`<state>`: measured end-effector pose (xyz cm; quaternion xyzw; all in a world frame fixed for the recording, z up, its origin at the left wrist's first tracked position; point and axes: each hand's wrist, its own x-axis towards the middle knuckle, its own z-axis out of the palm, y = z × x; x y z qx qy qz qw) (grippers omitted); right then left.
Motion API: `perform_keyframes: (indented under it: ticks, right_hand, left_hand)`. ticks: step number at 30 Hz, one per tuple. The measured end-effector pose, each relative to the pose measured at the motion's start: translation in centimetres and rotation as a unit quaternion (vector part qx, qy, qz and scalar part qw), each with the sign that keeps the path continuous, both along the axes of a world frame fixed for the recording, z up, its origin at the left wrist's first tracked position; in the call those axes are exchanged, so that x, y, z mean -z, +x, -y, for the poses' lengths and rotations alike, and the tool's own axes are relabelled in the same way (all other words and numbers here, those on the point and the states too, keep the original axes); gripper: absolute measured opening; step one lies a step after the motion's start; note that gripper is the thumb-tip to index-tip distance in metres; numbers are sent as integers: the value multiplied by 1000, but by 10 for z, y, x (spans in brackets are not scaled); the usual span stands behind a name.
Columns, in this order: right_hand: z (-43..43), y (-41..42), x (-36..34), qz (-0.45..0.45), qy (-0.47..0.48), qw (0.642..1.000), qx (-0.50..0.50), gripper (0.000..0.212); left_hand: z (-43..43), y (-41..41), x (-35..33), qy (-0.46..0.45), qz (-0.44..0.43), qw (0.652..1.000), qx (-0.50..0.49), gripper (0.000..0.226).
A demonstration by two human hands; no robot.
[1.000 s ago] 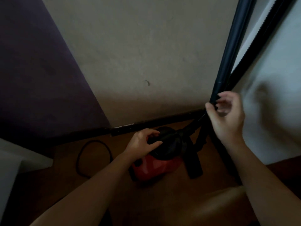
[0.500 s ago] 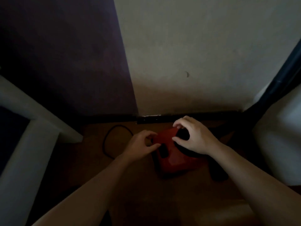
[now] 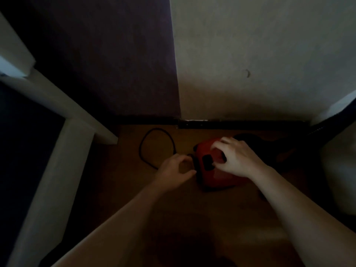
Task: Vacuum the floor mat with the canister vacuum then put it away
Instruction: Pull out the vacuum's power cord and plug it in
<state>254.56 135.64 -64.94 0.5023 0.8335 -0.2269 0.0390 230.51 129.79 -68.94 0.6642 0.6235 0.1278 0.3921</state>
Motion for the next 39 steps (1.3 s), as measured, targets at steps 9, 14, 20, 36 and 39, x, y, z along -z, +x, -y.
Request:
perform_keyframes:
  ticks: [9, 14, 20, 36, 39]
  right_hand:
    - [-16, 5, -27, -12, 0, 999, 35, 44]
    - [13, 1, -65, -30, 29, 999, 35, 36]
    - [8, 11, -71, 128, -1, 990, -57, 44]
    - [2, 23, 10, 28, 26, 999, 29, 55]
    - [4, 29, 21, -25, 40, 997, 55, 49]
  left_hand:
    - [-14, -10, 31, 18, 14, 999, 29, 46]
    - [-8, -18, 27, -13, 33, 998, 49, 49]
    - [-21, -25, 40, -4, 48, 997, 56, 49]
    - [-58, -3, 102, 6, -7, 993, 121, 69]
    - [-64, -4, 113, 5, 20, 991, 131, 53]
